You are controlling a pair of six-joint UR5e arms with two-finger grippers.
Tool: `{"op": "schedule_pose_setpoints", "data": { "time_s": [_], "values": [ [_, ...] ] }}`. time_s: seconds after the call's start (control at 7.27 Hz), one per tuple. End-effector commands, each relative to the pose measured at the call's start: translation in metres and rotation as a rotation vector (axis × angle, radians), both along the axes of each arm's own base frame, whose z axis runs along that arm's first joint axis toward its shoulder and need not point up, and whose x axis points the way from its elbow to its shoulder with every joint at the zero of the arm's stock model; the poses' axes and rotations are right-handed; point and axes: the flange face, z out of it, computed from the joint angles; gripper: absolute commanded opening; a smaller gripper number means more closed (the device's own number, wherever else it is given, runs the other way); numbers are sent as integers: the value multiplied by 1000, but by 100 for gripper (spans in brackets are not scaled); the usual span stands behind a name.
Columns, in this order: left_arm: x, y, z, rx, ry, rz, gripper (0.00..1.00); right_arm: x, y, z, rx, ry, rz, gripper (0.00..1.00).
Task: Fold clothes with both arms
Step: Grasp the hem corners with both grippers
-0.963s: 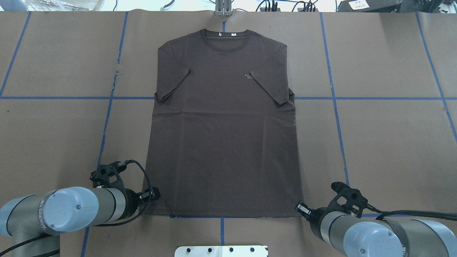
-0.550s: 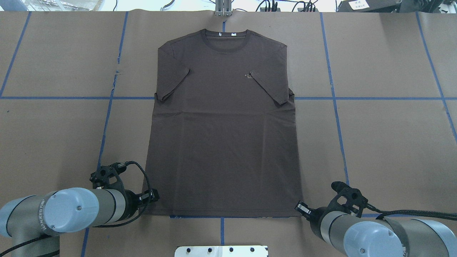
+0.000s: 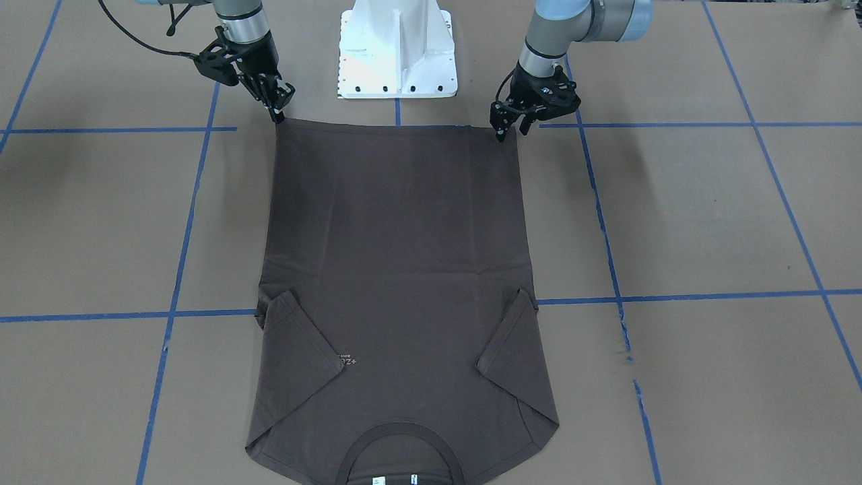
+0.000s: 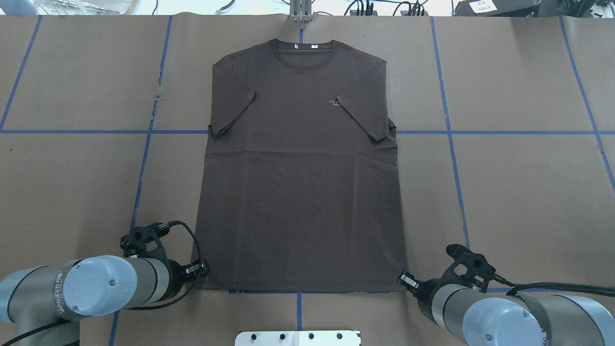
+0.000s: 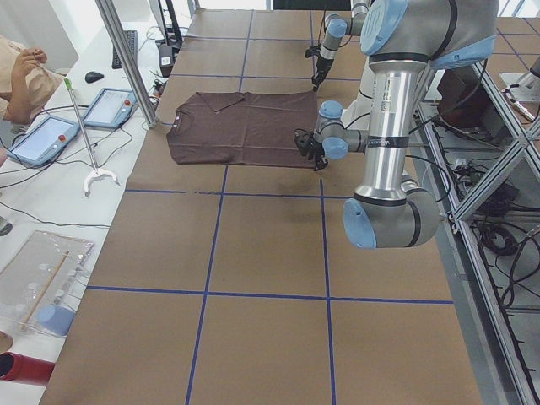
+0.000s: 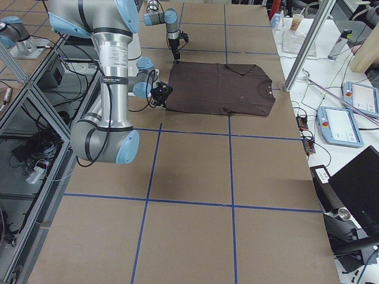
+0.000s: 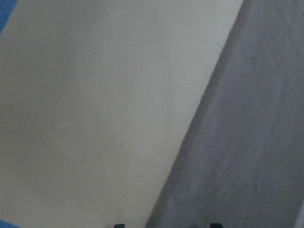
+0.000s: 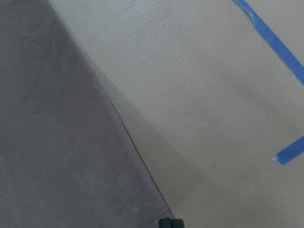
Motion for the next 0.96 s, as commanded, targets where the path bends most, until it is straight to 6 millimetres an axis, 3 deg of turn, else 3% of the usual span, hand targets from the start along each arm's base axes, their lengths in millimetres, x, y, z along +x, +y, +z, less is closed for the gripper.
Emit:
{"op": "schedule_pose_setpoints", "data": {
  "time_s": [0.0,0.55,0.83],
  "values": [
    [1,4,1,-1,-4,7,45,0,0,-1,0,-1,0,0],
    [0,9,-7,1,6,19,0,0,0,-1,0,-1,0,0],
    [-7,13,-19,-11,27,43,0,2,0,-6,0,-12,-1,0]
  ]
}}
